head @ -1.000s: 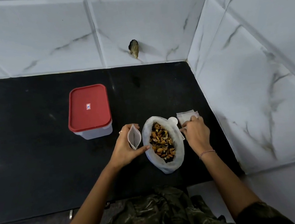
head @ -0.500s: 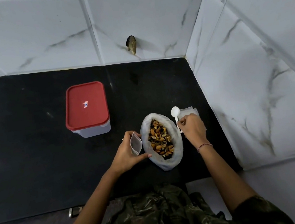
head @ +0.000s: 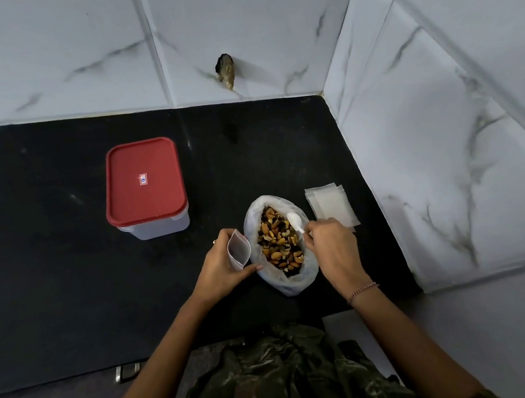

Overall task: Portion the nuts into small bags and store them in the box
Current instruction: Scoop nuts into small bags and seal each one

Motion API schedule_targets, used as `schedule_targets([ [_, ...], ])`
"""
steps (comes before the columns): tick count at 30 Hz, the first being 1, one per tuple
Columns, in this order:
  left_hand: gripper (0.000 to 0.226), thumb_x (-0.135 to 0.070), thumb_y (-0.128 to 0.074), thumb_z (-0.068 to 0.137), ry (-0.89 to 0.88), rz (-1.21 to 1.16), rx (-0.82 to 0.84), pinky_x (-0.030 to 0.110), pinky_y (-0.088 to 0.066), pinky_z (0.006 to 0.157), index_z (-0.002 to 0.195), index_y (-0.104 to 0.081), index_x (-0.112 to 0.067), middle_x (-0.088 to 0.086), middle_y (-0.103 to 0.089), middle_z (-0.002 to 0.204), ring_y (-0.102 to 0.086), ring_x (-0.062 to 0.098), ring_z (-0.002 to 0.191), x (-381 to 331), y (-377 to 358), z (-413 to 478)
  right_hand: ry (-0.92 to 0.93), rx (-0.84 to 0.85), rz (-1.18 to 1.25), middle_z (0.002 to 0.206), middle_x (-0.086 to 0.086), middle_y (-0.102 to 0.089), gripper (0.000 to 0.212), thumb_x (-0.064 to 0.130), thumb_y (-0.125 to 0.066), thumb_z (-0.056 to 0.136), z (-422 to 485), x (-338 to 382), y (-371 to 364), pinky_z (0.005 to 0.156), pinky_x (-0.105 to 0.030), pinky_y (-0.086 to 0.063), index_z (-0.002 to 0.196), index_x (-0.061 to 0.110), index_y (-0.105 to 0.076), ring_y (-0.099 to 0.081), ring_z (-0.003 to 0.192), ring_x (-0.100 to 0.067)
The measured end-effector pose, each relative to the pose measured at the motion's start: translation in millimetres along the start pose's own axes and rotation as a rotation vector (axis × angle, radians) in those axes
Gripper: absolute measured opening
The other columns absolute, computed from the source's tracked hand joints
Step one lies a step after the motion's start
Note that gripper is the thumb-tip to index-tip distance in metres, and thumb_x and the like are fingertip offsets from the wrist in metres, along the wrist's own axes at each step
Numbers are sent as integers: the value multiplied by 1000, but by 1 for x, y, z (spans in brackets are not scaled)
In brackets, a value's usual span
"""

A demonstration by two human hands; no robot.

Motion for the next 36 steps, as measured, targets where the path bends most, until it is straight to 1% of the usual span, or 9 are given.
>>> schedule_targets([
  [5, 60, -35, -85, 67, -2, 49, -17, 20, -47, 84, 113, -48, -26, -12, -55, 113, -52, 0, 106, 0, -7, -3, 180, 48, -96, 109, -5, -61, 25, 12, -50, 93, 6, 12, -17, 82, -26, -43, 115, 11, -61, -50, 101, -18],
  [9, 57, -30, -85, 68, 16, 77, -38, 10, -43, 78, 110, -47, -29, -17, -52, 108, -51, -7, 101, -3, -11, -6, 204, 23, -75, 108, -5, -62, 25, 12, -51, 92, 4, 7, -12, 82, -28, -41, 113, 12, -63, -50, 100, -19],
  [13, 53, -28, -84, 69, 22, 81, -46, 6, -42, 75, 107, -48, -27, -14, -53, 106, -51, -8, 99, -3, -14, -7, 188, 21, -6, 105, -3, -62, 23, 13, -50, 92, 9, 6, -12, 78, -23, -40, 111, 14, -64, -49, 98, -16],
  [16, 52, -28, -84, 69, 38, 81, -44, 6, -42, 73, 107, -48, -26, -16, -52, 104, -51, -10, 98, -4, -16, -6, 108, 56, 138, 101, -1, -62, 22, 13, -50, 94, 18, -2, -16, 74, -18, -36, 109, 14, -67, -50, 97, -14],
  [19, 51, -28, -84, 70, 48, 69, -44, 5, -42, 72, 106, -48, -26, -17, -52, 103, -50, -12, 97, -4, -17, -6, -42, 94, 374, 96, -2, -67, 21, 15, -53, 95, 21, -19, -17, 75, -19, -41, 108, 12, -69, -57, 90, -12],
  [25, 54, -26, -84, 70, 41, 29, -36, 2, -41, 77, 109, -47, -25, -13, -53, 109, -49, -12, 103, -5, -15, -6, -178, 195, 511, 81, 0, -65, 24, 19, -55, 94, 21, -37, -23, 56, -8, -33, 112, 10, -67, -53, 68, -1],
  [29, 65, -35, -84, 68, 30, 13, -36, 10, -41, 85, 118, -43, -24, -10, -53, 118, -51, -2, 110, -1, -10, -8, -241, 165, 630, 76, 3, -67, 22, 21, -59, 92, 20, -49, -22, 63, -14, -39, 107, 10, -70, -59, 73, -5],
  [32, 67, -44, -81, 68, 32, -12, -29, 20, -44, 89, 119, -41, -26, -13, -52, 120, -51, 2, 112, -3, -7, -12, -293, 130, 775, 70, 5, -66, 19, 20, -61, 91, 14, -56, -20, 63, -14, -41, 103, 9, -71, -59, 69, -2],
  [36, 61, -37, -82, 71, 24, -16, -66, 18, -44, 86, 117, -43, -25, -14, -54, 117, -52, 0, 110, -9, -3, -12, -356, 117, 919, 68, 3, -67, 16, 17, -61, 90, 9, -57, -17, 63, -17, -42, 98, 8, -72, -58, 66, -5],
])
Point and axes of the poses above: each hand's wrist, its own z-axis towards the middle knuckle, its own y-axis out of the back of the hand, x = y × z, the point moved 6 cm from there along z, towards the middle knuckle
